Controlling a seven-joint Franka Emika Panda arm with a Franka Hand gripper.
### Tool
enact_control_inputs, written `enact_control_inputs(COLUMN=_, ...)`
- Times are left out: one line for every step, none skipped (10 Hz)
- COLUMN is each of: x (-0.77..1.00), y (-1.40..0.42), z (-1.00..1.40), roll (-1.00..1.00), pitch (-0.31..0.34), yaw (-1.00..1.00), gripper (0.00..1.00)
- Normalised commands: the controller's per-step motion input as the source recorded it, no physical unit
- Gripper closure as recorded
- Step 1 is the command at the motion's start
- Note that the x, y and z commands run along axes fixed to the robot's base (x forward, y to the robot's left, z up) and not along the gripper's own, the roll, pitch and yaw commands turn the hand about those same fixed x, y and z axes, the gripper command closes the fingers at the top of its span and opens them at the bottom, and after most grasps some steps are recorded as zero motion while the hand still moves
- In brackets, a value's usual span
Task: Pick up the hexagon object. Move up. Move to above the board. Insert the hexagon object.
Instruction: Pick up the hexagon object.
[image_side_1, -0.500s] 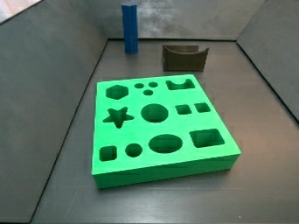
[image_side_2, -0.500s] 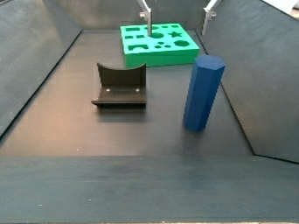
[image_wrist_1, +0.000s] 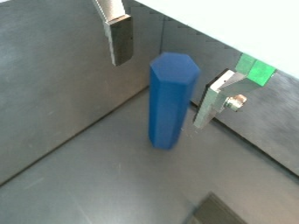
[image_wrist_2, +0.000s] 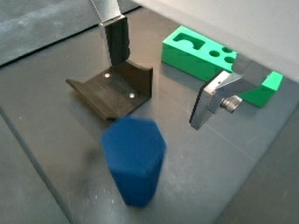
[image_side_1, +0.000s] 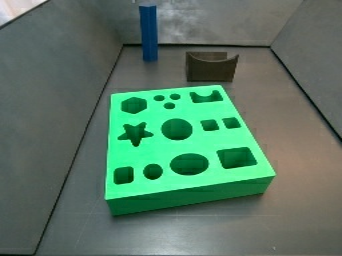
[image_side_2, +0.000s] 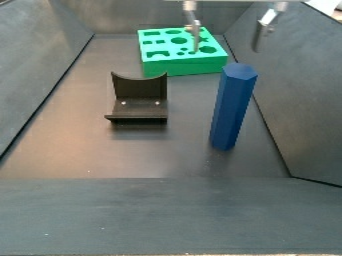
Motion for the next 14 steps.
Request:
enact_control_inputs(x=-0.3, y=0.29, z=-0.14, roll=0.03, pitch=0.0, yaw=0.0, gripper=0.0)
enact_control_inputs(x=-0.06, y=0.37, z=-0.11, roll=0.0, pitch=0.001, yaw=-0.05, gripper=0.0)
enact_control_inputs(x=0.0, y=0.39, z=-0.14, roll=-0.01, pitch=0.0, yaw=0.0, gripper=0.0)
enact_control_inputs(x=0.05, y=0.37, z=-0.19, roll=0.0, pitch=0.0, yaw=-0.01, gripper=0.0)
enact_control_inputs(x=0.0, y=0.32, z=-0.16, roll=-0.01, pitch=0.039, yaw=0.0, gripper=0.0)
enact_control_inputs(x=0.06, y=0.24, z=-0.21, roll=0.0, pitch=0.044, yaw=0.0, gripper=0.0)
enact_control_inputs(x=0.08, y=0.14, z=-0.51, roll=0.0, pitch=0.0, yaw=0.0, gripper=0.0)
enact_control_inputs(x=0.11, y=0.03, z=-0.7, roll=0.01, pitch=-0.066, yaw=0.02, gripper=0.0)
enact_control_inputs(x=0.1, y=0.0, z=-0.78, roll=0.02, pitch=-0.119, yaw=0.04, gripper=0.0)
enact_control_inputs(x=0.0, y=0.0, z=-0.4, roll=0.01, pitch=-0.153, yaw=0.0, gripper=0.0)
enact_control_inputs(x=0.0, y=0.0, z=0.0, roll=0.0, pitch=0.014, yaw=0.0, gripper=0.0)
enact_control_inputs(x=0.0, y=0.0, z=0.0, roll=0.0, pitch=0.0, yaw=0.0, gripper=0.0)
enact_control_inputs(x=0.0, y=0.0, z=0.0, roll=0.0, pitch=0.0, yaw=0.0, gripper=0.0)
enact_control_inputs(x=0.0, y=0.0, z=0.0, roll=0.0, pitch=0.0, yaw=0.0, gripper=1.0)
